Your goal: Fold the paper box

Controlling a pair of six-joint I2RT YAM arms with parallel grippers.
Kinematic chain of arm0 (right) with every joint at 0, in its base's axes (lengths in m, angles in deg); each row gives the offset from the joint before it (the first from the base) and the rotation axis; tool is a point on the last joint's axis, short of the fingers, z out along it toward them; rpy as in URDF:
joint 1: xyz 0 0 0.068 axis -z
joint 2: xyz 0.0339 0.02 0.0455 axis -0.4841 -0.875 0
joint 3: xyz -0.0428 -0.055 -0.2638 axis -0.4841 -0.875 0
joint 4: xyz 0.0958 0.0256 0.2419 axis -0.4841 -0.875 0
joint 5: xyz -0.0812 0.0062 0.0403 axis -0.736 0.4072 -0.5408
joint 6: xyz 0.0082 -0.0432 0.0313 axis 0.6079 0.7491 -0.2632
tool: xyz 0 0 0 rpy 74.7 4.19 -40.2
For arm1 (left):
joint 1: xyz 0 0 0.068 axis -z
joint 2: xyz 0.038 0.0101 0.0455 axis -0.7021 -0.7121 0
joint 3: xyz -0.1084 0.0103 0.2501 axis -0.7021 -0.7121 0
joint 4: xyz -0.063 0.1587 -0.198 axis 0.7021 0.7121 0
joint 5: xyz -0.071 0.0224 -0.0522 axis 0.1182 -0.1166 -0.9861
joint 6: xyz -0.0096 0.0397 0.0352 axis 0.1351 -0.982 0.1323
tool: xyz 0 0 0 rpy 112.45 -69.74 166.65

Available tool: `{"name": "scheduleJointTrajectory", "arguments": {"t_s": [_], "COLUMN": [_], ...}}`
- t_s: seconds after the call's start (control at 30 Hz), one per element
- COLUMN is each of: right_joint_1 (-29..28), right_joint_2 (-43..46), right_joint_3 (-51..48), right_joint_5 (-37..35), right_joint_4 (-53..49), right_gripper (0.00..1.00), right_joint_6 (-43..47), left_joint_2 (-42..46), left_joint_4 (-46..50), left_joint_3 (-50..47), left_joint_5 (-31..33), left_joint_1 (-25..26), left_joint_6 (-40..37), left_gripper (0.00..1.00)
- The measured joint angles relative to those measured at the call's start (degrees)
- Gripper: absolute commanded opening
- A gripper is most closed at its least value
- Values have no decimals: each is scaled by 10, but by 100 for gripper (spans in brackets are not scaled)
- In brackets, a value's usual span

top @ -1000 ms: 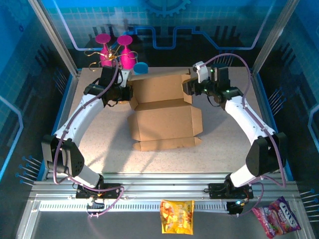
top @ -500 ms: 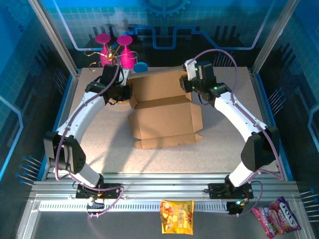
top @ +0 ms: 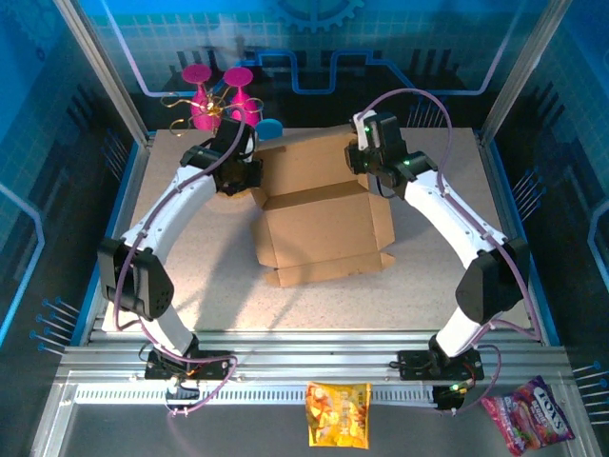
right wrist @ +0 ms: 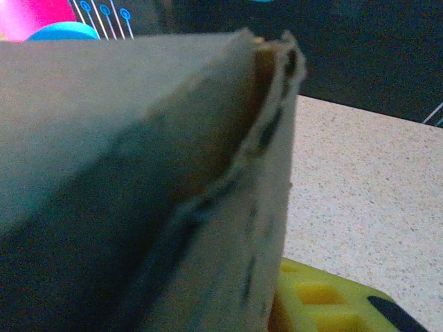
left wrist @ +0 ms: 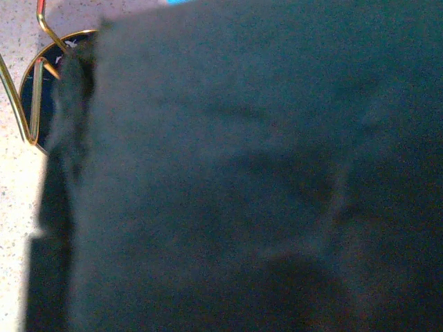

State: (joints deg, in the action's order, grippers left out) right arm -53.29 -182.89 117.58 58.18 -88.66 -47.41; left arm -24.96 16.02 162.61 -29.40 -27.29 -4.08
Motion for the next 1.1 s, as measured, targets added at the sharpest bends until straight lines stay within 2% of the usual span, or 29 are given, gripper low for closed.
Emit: {"name": "scheduleJointTrajectory", "arguments": {"t_s": [0.2,0.23,0.27,0.3,0.43,0.57,0.63,0.9,1.1], "right_joint_1": [5,5,5,7,17,25,31,36,10], "right_joint_2": [2,2,3,3,5,10,12,18,18], "right_joint_3": [-17,-21,-25,-30,-37,-51,-62,-89,-83], "right_joint_5": [-8,-5,-4,-3,13,31,38,36,-52], "right_joint_4": [1,1,1,1,2,9,13,29,16], "right_gripper": [42,36,25,22,34,14,0,0,0], "right_joint_6": [5,6,9,7,9,8,7,4,12], "left_joint_2": [-3,-4,-5,-5,-10,-14,-15,-23,-37], "left_joint_4": [28,32,35,38,44,47,49,58,65], "left_joint_3": [22,24,25,25,26,26,26,36,51], "left_joint_5": [5,6,7,10,12,12,12,9,5], "left_joint_1": [8,9,9,9,10,12,12,14,14], "left_joint_6": [2,2,2,2,2,2,2,2,2], "left_gripper": [0,0,0,0,0,0,0,0,0]}}
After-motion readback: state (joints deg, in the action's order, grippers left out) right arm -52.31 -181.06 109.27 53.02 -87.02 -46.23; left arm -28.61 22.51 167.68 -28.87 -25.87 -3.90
